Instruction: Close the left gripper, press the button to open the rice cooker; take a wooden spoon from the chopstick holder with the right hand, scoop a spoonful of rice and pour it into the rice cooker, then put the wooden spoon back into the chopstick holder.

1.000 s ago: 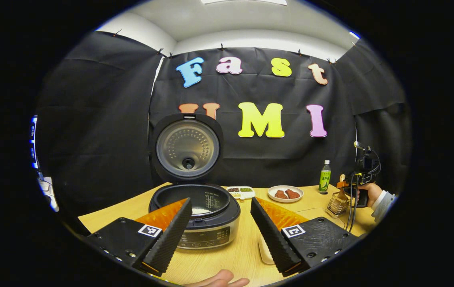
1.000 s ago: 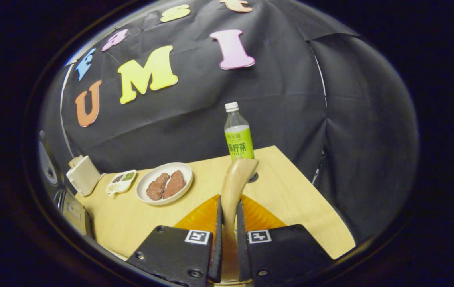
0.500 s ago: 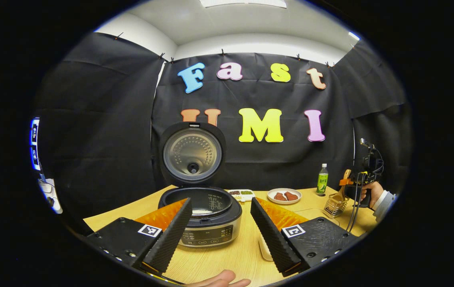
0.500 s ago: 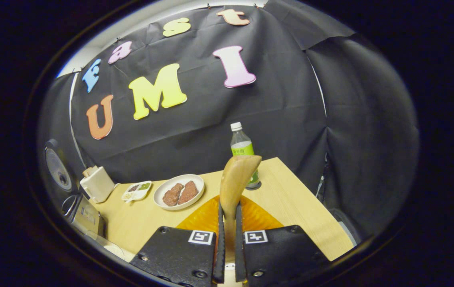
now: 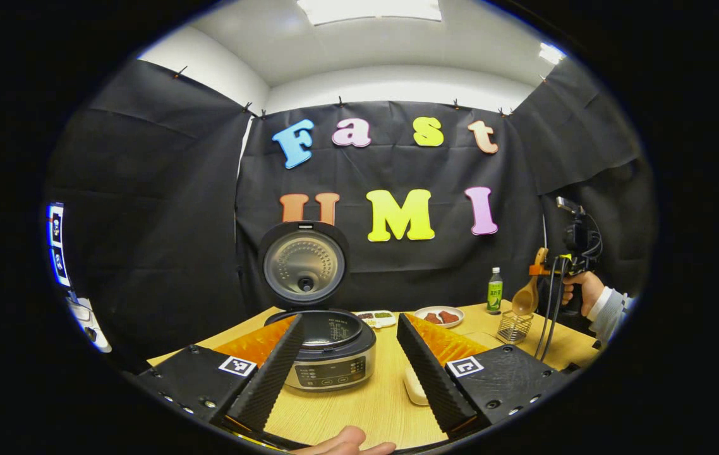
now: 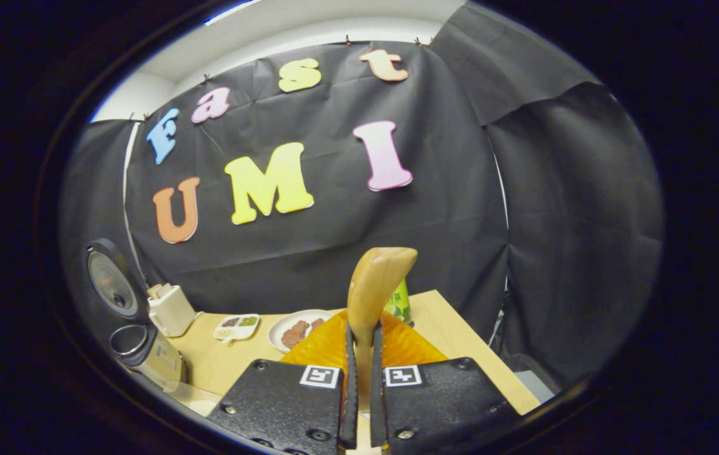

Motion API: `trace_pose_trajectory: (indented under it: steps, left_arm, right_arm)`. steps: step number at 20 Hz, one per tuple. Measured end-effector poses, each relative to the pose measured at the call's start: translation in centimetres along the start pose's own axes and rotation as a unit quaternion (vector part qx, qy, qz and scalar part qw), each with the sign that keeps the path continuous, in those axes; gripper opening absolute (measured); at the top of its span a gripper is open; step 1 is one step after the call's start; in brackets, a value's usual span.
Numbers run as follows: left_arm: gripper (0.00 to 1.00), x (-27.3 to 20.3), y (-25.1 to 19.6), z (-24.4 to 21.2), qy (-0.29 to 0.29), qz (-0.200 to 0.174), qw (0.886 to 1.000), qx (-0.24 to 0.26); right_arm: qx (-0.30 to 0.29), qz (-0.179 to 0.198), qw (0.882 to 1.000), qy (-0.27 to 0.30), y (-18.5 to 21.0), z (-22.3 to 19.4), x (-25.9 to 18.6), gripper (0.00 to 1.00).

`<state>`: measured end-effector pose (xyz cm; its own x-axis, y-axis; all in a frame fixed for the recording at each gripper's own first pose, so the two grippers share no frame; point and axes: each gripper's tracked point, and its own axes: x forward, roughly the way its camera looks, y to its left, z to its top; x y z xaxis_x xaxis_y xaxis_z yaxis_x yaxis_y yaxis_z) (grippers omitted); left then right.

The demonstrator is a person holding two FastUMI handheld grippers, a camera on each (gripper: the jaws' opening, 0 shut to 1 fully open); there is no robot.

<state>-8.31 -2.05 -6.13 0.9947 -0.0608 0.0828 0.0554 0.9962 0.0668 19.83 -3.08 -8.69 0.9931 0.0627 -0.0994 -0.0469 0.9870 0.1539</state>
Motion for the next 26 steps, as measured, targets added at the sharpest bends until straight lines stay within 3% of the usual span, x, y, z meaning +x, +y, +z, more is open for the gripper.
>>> trace_pose_trajectory:
  steps: [6, 14, 21, 26]
  left_arm:
    - [0.94, -2.9, 2.3, 2.3, -0.005, 0.012, 1.0, 0.007]
    - [0.94, -5.7, 4.7, 3.3, -0.016, 0.029, 0.999, -0.016]
    - [0.94, -5.3, 4.4, 2.4, -0.004, 0.027, 1.0, -0.006]
    - [0.94, -5.2, 4.6, 1.8, -0.001, 0.028, 1.0, -0.008]
  right_arm:
    - [-0.041, 0.063, 0.997, -0.017, 8.9, 1.7, -5.9, 0.14]
    - [-0.087, 0.096, 0.991, 0.035, 17.7, -5.7, -7.5, 0.12]
    - [-0.129, 0.044, 0.987, 0.083, 18.2, -14.1, -6.9, 0.12]
    - [-0.131, 0.016, 0.988, 0.084, 18.0, -16.3, -5.8, 0.12]
